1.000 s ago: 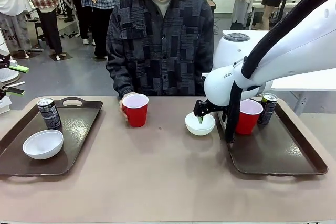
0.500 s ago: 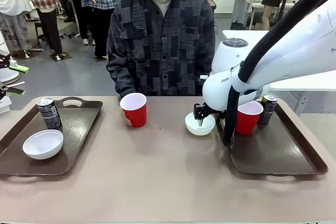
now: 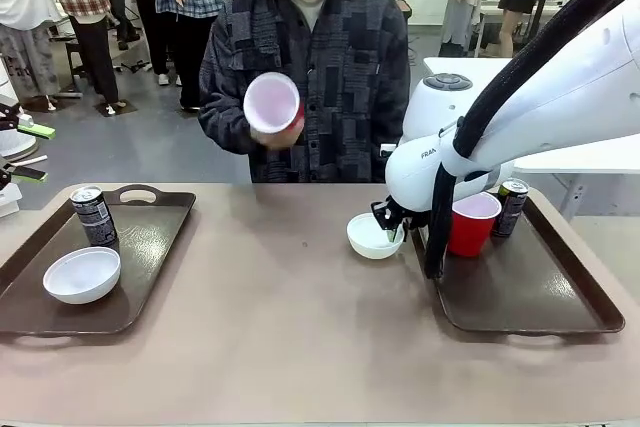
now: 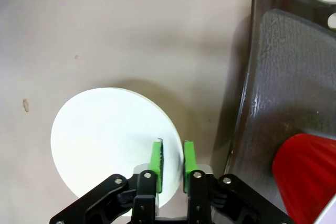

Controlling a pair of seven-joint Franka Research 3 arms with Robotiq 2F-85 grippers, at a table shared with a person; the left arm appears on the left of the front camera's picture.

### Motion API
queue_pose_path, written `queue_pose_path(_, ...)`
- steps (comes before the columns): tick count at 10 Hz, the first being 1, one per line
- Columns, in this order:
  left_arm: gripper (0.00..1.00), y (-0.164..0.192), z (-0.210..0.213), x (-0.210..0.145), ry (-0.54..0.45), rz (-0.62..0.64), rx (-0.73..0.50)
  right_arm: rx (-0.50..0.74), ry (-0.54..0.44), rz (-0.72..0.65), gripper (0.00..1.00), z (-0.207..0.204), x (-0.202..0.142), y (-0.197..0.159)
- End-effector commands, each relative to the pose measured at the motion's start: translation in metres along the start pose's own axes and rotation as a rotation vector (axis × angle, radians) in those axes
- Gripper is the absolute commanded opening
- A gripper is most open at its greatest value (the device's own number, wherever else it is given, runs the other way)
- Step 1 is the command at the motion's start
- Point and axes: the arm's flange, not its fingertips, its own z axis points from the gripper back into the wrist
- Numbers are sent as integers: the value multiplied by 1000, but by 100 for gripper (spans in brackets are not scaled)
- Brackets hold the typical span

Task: Prepare tableware on both trays.
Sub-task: Pick up a Picnic Bowl from the table and place it on a Handle tray.

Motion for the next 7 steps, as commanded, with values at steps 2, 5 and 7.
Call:
queue_pose_path(2,75,-3,2,1,1,4,-21,-39,0,5,0,3,-5,3)
queue_pose_path(5,75,-3,2,1,1,4,-21,-128,65,124,0,38,-43,7)
queue_pose_path(7,75,-3,2,1,1,4,-21,-68,74,173,0,90,-78,5)
